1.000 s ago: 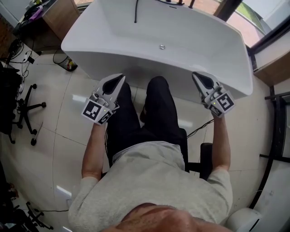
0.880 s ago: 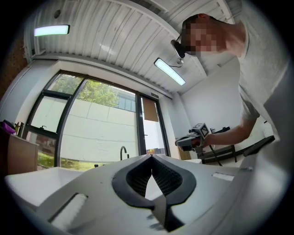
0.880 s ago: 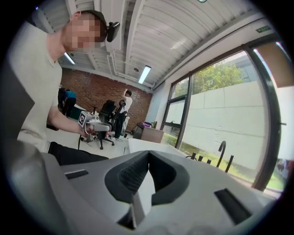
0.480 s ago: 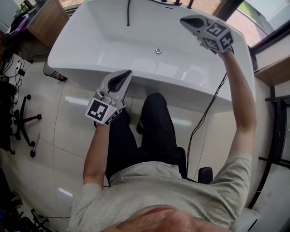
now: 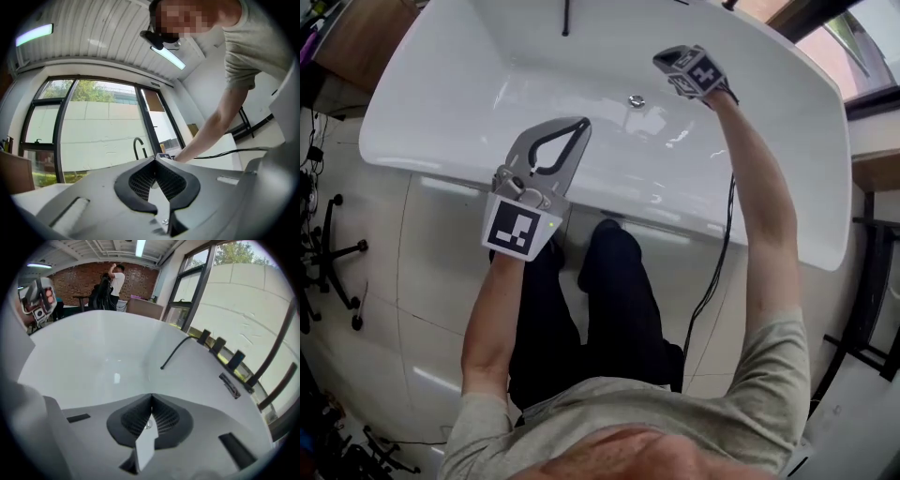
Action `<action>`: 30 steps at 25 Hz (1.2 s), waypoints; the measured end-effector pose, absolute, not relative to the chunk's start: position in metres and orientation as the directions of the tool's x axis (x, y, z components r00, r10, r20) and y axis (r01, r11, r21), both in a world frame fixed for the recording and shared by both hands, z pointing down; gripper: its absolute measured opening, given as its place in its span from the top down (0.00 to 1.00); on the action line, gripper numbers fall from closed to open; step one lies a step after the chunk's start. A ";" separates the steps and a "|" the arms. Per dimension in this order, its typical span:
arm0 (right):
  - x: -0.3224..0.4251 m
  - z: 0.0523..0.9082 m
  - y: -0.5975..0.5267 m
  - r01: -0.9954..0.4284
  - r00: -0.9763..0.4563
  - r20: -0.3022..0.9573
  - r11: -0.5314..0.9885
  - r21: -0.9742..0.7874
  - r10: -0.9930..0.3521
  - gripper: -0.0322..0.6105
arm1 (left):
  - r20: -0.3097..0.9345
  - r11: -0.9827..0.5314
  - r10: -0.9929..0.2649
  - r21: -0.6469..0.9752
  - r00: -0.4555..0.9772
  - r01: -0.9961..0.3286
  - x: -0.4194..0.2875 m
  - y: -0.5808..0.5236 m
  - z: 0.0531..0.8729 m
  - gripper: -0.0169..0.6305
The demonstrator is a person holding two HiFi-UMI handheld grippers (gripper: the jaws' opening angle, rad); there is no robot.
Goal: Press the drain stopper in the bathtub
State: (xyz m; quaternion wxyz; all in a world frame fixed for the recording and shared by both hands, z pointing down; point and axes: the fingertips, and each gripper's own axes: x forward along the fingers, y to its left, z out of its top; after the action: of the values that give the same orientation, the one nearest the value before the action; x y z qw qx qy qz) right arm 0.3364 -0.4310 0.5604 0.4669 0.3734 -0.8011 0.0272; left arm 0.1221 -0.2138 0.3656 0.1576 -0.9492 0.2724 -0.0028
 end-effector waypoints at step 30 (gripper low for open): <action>0.380 0.912 -0.494 -0.786 -0.128 0.884 0.590 0.186 -0.449 0.95 | 0.038 -0.746 -0.587 -0.413 0.809 -0.522 0.145 -0.266 0.394 0.96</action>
State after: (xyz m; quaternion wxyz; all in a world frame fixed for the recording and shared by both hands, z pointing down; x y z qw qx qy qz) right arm 0.3795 -0.4945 0.9125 0.5083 0.4216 -0.7325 0.1655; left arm 0.1449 -0.2658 0.3938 0.1956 -0.9307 0.2979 -0.0828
